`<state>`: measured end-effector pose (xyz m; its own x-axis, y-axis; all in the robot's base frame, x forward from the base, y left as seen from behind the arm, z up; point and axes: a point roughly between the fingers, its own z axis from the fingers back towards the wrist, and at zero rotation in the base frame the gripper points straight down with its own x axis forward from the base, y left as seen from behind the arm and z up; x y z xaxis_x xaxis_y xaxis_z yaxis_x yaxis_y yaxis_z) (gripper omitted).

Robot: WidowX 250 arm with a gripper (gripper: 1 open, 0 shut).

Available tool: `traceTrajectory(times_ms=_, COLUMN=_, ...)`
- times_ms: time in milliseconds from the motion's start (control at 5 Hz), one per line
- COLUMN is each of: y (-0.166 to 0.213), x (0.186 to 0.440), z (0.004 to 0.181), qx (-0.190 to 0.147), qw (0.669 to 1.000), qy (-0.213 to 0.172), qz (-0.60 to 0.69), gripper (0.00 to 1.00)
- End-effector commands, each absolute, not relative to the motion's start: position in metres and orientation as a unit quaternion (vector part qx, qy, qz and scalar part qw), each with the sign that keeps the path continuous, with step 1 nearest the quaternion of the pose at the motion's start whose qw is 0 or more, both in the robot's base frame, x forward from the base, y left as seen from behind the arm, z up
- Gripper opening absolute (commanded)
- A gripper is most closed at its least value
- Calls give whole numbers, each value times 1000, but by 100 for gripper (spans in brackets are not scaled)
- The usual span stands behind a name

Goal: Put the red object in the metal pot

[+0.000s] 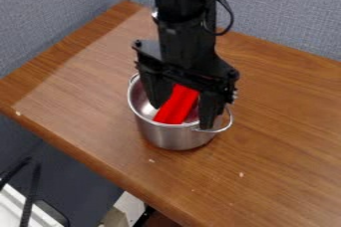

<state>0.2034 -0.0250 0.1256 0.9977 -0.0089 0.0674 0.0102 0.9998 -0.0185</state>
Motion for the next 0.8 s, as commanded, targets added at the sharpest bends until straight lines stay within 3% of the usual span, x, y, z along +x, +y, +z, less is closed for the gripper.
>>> traceTrajectory(times_ms=0, y=-19, x=210, z=148, qx=-15, qw=998, qy=-58, qz=-9, gripper=100)
traceTrajectory(times_ms=200, y=-15, x=212, z=152, qx=-11, qw=998, qy=-60, qz=-17, gripper=100)
traceTrajectory(times_ms=400, y=-13, x=224, z=163, qx=-10, qw=998, qy=-58, qz=-4, gripper=0)
traceTrajectory(times_ms=600, y=-10, x=236, z=171, qx=-6, qw=998, qy=-54, qz=10, gripper=100)
